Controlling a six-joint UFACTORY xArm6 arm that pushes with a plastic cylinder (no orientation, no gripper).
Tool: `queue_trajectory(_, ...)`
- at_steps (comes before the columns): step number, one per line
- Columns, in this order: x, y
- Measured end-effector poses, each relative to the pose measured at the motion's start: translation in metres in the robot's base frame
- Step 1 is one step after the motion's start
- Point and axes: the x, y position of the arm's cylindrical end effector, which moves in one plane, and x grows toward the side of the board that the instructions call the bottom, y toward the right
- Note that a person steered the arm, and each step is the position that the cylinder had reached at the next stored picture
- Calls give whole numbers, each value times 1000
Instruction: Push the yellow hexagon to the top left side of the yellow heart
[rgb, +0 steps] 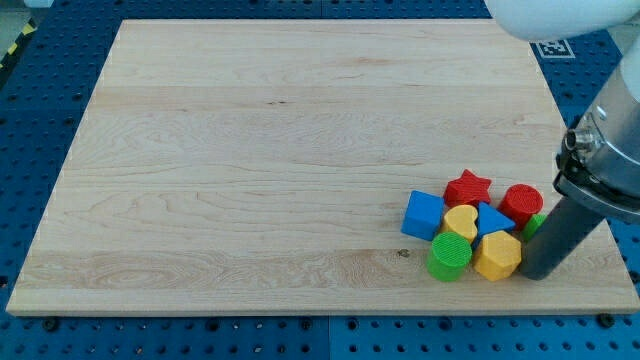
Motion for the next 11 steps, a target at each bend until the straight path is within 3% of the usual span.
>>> queue_trajectory(3,32,-17)
queue_trajectory(6,27,-39)
queue_trajectory(8,-2,-41)
queue_trajectory(11,-69,-115)
